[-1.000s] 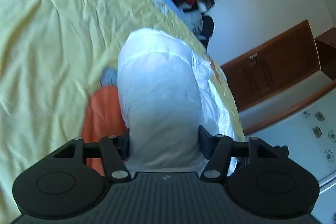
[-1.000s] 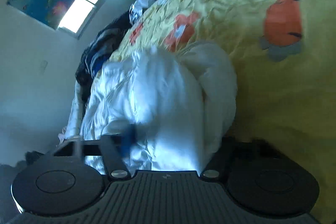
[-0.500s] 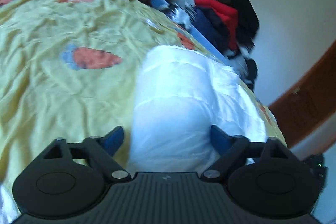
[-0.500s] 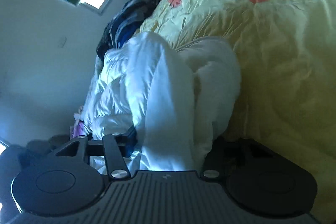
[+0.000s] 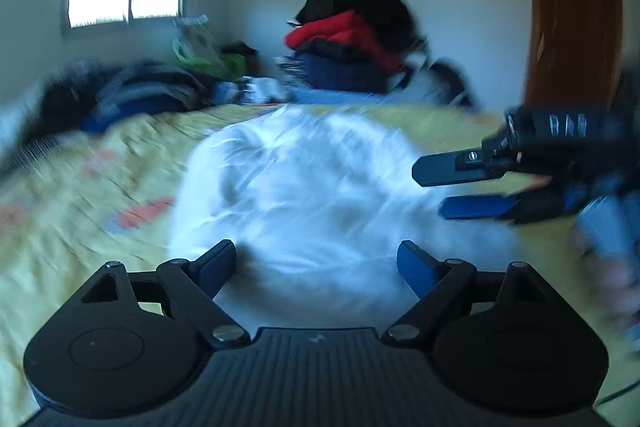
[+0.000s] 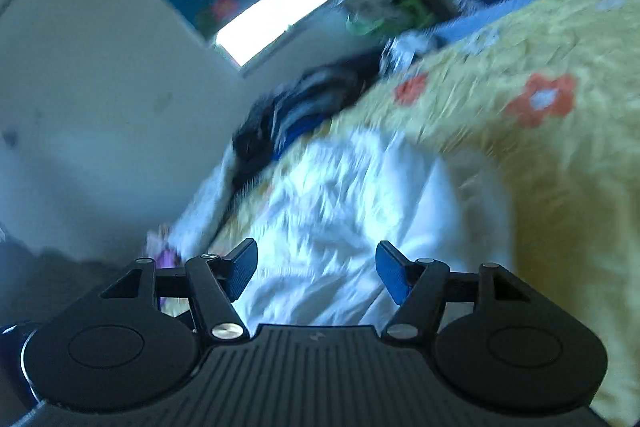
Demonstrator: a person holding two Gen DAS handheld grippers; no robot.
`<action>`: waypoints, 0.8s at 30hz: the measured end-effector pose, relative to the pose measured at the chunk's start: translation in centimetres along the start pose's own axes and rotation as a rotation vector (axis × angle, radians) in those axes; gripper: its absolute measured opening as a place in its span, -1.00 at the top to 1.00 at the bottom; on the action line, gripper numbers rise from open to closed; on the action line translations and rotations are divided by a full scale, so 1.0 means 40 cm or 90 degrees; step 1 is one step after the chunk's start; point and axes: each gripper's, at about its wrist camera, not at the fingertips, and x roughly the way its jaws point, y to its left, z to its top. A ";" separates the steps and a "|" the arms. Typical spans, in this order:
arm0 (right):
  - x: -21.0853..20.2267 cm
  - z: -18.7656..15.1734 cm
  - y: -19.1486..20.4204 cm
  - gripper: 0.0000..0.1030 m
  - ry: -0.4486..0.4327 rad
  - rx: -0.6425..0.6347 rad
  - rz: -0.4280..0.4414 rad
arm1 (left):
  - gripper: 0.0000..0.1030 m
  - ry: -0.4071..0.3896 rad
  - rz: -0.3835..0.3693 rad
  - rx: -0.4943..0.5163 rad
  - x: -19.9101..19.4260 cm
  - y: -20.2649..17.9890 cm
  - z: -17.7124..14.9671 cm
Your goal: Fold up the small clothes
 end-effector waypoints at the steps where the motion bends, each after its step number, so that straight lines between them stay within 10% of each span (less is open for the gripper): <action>1: 0.020 -0.009 -0.003 -0.39 0.021 0.001 -0.012 | -0.81 -0.002 0.014 0.026 0.016 0.003 -0.012; 10: 0.123 -0.044 -0.069 0.05 0.081 0.006 -0.037 | -1.00 0.054 -0.022 -0.022 0.100 0.067 -0.053; 20: 0.042 -0.045 0.024 -0.44 -0.007 -0.068 -0.046 | -1.00 0.061 -0.009 -0.035 0.088 0.058 -0.048; 24: 0.071 -0.083 0.015 -0.38 0.069 -0.105 -0.071 | -1.00 0.058 -0.013 -0.032 0.090 0.058 -0.052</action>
